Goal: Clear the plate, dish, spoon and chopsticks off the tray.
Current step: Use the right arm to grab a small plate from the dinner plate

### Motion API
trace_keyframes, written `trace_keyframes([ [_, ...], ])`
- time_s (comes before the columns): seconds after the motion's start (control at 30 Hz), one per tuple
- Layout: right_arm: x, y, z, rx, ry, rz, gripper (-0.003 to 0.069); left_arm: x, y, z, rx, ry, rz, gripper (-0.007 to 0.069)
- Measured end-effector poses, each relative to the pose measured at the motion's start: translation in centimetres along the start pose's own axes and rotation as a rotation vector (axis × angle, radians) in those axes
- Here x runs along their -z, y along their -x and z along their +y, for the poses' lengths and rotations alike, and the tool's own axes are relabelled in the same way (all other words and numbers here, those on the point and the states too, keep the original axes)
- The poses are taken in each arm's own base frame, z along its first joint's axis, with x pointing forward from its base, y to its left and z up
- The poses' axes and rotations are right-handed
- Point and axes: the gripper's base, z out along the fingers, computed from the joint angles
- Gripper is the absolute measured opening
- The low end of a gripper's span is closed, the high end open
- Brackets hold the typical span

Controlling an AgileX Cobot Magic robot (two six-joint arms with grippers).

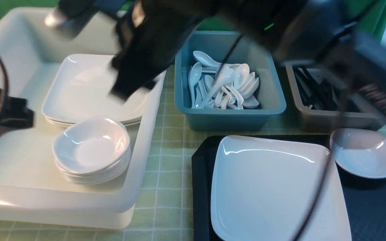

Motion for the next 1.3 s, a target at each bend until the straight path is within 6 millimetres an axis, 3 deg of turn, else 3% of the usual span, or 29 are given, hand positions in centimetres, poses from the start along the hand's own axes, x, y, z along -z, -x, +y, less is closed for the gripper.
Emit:
trace_keyframes([
  [0.03,0.6,-0.9,-1.5,-0.033,-0.038,0.022,0.0099,-0.2,-0.1,-1.0,-0.032,-0.038,0.010,-0.0016],
  [0.13,2.1,-3.8,-5.0,-0.112,-0.090,0.083,0.0027,-0.8,-0.5,-3.7,-0.110,-0.148,0.046,-0.0016],
  [0.17,2.2,-6.5,-6.9,-0.159,-0.111,0.160,0.0013,-1.3,-0.8,-5.2,-0.132,-0.205,0.074,-0.0016],
  [0.2,2.6,-7.0,-7.4,-0.173,-0.121,0.165,0.0013,-1.3,-0.9,-5.4,-0.134,-0.213,0.079,-0.0016],
  [0.27,2.8,-10.8,-9.0,-0.230,-0.135,0.267,0.0025,-2.1,-1.4,-7.2,-0.164,-0.275,0.129,-0.0016],
  [0.3,2.7,-14.5,-10.0,-0.286,-0.139,0.367,0.0063,-3.1,-2.0,-8.8,-0.201,-0.325,0.176,-0.0016],
  [0.37,2.3,-18.3,-10.6,-0.346,-0.139,0.464,0.0127,-4.0,-2.5,-10.1,-0.235,-0.359,0.213,-0.0016],
  [0.43,1.3,-23.4,-11.0,-0.418,-0.135,0.573,0.0244,-5.3,-3.1,-11.6,-0.271,-0.391,0.248,-0.0016],
  [0.5,0.5,-26.7,-11.4,-0.471,-0.143,0.610,0.0349,-6.3,-3.4,-12.6,-0.289,-0.406,0.251,-0.0016],
  [0.53,0.4,-27.0,-11.5,-0.476,-0.143,0.613,0.0358,-6.4,-3.5,-12.7,-0.291,-0.407,0.251,-0.0016],
  [0.57,-0.3,-29.3,-11.6,-0.508,-0.150,0.630,0.0407,-7.2,-3.7,-13.5,-0.301,-0.414,0.249,-0.0016],
  [0.63,-1.0,-31.3,-11.7,-0.542,-0.163,0.638,0.0440,-8.4,-4.0,-14.2,-0.314,-0.415,0.243,-0.0016],
  [0.77,-2.2,-34.0,-12.1,-0.590,-0.177,0.651,0.0453,-10.5,-4.4,-15.3,-0.349,-0.408,0.235,-0.0016],
  [0.87,-2.6,-34.3,-12.2,-0.589,-0.183,0.636,0.0454,-11.4,-4.0,-15.8,-0.367,-0.407,0.221,-0.0016],
  [1.03,-3.7,-34.5,-12.5,-0.513,-0.169,0.606,0.0454,-12.5,-1.6,-17.3,-0.375,-0.417,0.154,-0.0016],
  [1.3,-5.3,-35.3,-12.4,-0.446,-0.120,0.640,0.0455,-12.8,-1.0,-17.6,-0.381,-0.416,0.130,-0.0016],
])
